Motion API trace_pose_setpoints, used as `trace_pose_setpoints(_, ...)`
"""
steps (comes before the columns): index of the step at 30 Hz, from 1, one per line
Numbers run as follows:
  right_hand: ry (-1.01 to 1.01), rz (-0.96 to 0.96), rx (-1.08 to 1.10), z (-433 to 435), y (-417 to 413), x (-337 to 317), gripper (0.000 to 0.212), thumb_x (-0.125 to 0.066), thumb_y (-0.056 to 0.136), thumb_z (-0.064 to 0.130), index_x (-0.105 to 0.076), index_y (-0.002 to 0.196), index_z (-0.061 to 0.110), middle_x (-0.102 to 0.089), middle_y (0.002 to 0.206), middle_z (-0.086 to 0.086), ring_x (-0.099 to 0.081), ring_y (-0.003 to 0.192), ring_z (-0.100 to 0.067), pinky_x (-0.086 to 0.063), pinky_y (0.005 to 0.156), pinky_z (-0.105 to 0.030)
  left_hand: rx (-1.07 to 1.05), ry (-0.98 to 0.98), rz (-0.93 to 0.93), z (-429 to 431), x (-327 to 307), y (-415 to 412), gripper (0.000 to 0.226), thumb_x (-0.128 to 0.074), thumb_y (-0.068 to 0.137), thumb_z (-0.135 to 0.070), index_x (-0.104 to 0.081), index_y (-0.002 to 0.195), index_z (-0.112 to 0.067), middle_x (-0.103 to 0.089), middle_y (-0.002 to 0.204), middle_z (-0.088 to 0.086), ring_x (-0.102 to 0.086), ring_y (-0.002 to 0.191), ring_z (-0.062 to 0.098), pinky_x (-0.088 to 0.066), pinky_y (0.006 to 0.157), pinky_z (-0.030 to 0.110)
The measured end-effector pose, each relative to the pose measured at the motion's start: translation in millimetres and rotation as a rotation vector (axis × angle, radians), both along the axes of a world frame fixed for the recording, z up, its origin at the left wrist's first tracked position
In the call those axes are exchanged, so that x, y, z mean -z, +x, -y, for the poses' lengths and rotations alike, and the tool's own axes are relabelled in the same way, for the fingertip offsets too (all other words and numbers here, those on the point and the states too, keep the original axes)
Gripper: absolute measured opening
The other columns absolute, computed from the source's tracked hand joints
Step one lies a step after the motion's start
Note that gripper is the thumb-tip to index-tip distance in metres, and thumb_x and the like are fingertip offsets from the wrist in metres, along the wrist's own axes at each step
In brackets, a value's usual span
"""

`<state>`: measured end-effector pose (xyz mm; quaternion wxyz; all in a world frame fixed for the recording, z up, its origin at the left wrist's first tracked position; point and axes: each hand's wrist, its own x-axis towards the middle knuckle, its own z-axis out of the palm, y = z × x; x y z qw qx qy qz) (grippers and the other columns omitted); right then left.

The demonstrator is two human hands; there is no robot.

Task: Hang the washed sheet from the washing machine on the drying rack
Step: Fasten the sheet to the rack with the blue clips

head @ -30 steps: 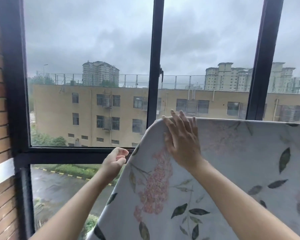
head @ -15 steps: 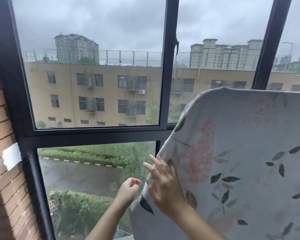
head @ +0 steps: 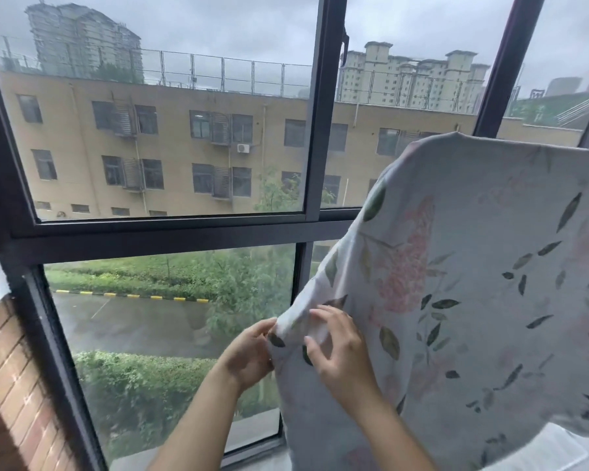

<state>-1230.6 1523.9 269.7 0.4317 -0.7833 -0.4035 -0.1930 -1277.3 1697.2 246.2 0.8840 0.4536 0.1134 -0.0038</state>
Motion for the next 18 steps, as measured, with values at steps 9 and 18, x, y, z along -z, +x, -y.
trace_pose_setpoints(9,0.082,-0.285,0.061,17.8,-19.2,-16.7,0.032,-0.073,0.076,0.039,-0.059,0.100,0.025,-0.061,0.085,0.016,-0.056,0.077,0.001,-0.047,0.068,-0.023,0.040,0.514,0.433,29.0,-72.4,-14.0,0.036,-0.060,0.067,-0.021,-0.076,0.098,-0.010,-0.065,0.118,0.002,-0.054,0.120,0.019,-0.039,0.107,0.035)
trace_pose_setpoints(18,0.317,-0.413,0.255,68.6,5.2,-38.9,0.017,-0.053,0.090,0.008,-0.059,0.075,0.012,-0.058,0.065,-0.010,-0.047,0.058,-0.015,-0.036,0.052,-0.025,-0.078,0.929,0.386,55.2,-47.8,2.5,0.038,-0.060,0.085,-0.006,-0.062,0.116,-0.029,-0.063,0.120,-0.013,-0.053,0.120,0.006,-0.045,0.100,0.025)
